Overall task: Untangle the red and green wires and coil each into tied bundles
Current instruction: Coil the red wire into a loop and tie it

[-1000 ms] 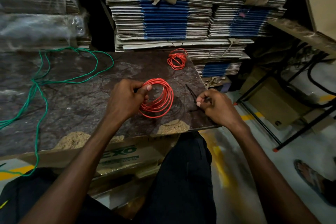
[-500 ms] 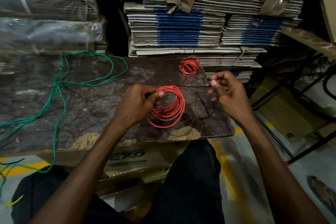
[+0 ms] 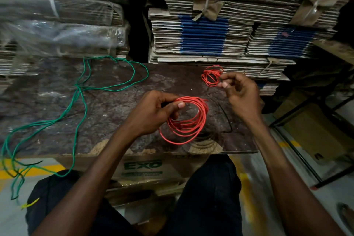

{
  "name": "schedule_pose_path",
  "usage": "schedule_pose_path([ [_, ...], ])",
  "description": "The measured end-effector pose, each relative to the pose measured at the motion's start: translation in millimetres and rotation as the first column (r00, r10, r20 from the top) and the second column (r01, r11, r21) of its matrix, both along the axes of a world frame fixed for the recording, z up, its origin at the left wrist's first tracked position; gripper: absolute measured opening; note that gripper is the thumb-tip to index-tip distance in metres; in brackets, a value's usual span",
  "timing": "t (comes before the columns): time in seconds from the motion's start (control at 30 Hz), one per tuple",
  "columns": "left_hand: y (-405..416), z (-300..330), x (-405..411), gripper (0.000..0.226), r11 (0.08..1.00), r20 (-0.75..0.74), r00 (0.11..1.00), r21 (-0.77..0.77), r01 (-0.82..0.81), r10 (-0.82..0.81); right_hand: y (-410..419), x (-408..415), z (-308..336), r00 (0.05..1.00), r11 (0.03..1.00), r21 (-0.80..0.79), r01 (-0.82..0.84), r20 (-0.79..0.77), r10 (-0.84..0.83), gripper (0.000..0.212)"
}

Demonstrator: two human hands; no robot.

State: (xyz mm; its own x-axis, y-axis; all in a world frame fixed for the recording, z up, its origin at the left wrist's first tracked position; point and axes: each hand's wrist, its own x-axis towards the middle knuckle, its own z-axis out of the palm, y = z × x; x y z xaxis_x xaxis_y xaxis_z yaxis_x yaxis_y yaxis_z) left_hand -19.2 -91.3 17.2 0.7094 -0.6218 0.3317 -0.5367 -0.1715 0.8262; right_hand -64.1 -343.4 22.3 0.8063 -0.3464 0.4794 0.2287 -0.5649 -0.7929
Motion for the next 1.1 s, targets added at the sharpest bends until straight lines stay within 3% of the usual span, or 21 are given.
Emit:
schedule_pose_path([
  [0.17, 3.0, 2.3, 0.1, 0.024, 0.999, 0.034, 0.999, 0.036, -0.019, 0.018, 6.0, -1.1, 7.9, 0.996, 0.995, 0.044, -0.086, -0.023, 0.087, 0.019],
  [0.37, 4.6, 2.2, 1.8, 0.046, 0.994, 0.123, 0.991, 0.097, -0.057, 0.045, 9.1, -2.5, 12.5, 0.993, 0.989, 0.096, -0.116, -0.020, 0.118, 0.025],
  [0.5, 5.7, 2.8, 1.3, 0.048, 0.992, 0.149, 0.988, 0.110, -0.062, 0.046, 11.8, -0.4, 12.8, 0.994, 0.994, 0.017, -0.112, -0.012, 0.112, 0.031],
  [0.67, 5.7, 7.2, -1.9, 0.051, 0.994, 0.148, 0.989, 0.102, -0.036, 0.020, 15.8, 3.7, 11.1, 0.997, 0.998, -0.004, -0.065, 0.031, 0.065, 0.022],
  [0.93, 0.5, 10.4, -6.7, 0.033, 0.997, 0.051, 0.996, 0.042, 0.065, -0.067, 22.1, 11.4, 1.7, 0.995, 0.990, 0.127, -0.067, 0.083, 0.057, 0.014],
  [1.1, 0.8, 12.9, -10.6, 0.027, 0.994, 0.011, 0.994, -0.019, 0.108, -0.108, 19.7, 12.7, -3.2, 0.989, 0.988, 0.139, 0.070, 0.123, -0.087, 0.027],
])
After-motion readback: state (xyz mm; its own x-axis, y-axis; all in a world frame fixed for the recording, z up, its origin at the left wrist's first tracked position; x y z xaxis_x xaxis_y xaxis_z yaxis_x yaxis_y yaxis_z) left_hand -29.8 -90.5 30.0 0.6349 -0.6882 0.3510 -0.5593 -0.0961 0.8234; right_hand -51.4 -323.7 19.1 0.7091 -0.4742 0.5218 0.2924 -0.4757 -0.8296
